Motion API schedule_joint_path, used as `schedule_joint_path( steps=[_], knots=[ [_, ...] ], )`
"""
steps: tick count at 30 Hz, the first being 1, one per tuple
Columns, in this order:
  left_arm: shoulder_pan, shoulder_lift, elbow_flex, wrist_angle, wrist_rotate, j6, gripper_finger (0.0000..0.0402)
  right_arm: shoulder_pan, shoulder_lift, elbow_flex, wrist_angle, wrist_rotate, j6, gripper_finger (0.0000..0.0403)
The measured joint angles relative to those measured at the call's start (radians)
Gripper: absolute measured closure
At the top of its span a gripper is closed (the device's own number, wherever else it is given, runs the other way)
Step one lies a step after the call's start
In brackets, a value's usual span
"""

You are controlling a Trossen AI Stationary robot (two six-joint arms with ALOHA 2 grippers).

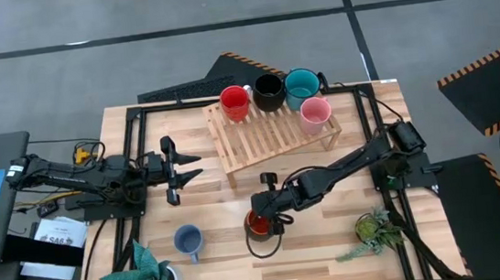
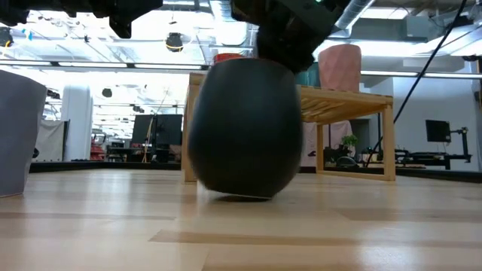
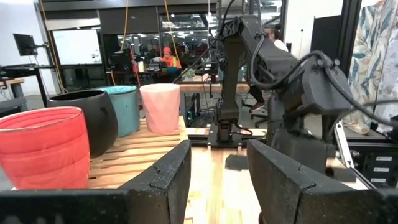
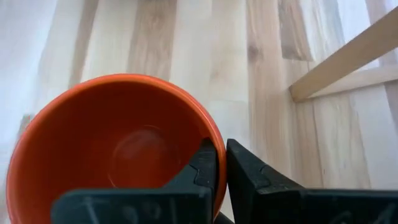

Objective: Place coffee mugs
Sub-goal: Put the black and orange mug on the shelf

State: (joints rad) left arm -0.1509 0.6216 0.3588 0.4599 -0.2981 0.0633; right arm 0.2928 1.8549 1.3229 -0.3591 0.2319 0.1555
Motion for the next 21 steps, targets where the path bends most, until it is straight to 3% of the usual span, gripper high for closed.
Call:
schedule_joint_path(
  steps=[11, 16, 21],
  knots=[
    [0.000, 0.000, 0.000, 0.001, 0.000, -0.005, 0.0258, 0.092, -0.288, 0.000, -0.065, 0.014, -0.092, 0.0362],
    [0.000, 0.000, 0.000, 0.011, 0.000, -0.007, 0.0258, 0.068, -0.427, 0.031, -0.073, 0.241, -0.135, 0.0362],
    [0.000, 0.000, 0.000, 0.011, 0.000, -0.007, 0.0258, -0.004, -0.425, 0.210, -0.256, 0.473, -0.138, 0.0362]
  ],
)
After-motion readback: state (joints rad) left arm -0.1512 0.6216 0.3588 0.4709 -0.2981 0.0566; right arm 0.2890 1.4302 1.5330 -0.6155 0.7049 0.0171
